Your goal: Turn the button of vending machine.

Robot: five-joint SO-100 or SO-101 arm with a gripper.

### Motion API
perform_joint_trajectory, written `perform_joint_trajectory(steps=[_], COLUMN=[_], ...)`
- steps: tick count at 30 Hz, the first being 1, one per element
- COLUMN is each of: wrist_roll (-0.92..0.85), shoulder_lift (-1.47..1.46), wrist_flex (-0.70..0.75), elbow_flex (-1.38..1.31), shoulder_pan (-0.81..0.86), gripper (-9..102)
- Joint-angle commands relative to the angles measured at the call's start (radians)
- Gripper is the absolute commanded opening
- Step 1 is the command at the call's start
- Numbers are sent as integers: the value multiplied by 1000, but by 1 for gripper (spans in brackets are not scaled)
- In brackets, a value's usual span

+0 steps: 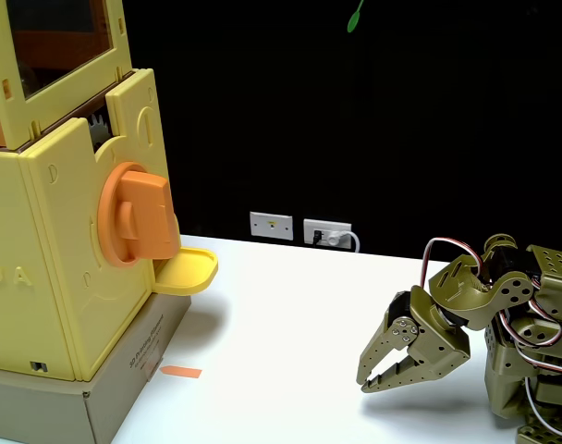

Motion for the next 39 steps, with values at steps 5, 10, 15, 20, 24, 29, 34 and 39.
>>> perform_joint_trajectory(steps=[5,10,15,20,24,29,34,39], wrist_roll=[-58,-169,-175,-219,-322,-534,-695,-865], shoulder_lift=[141,135,12,-235,-298,-193,-267,-360], wrist_flex=[-5,-49,-236,-348,-353,-387,-431,-578], elbow_flex=[54,58,0,-242,-417,-443,-468,-454], shoulder_pan=[34,51,21,-20,-14,-5,3,-21], gripper=[-1,1,1,1,1,0,0,0])
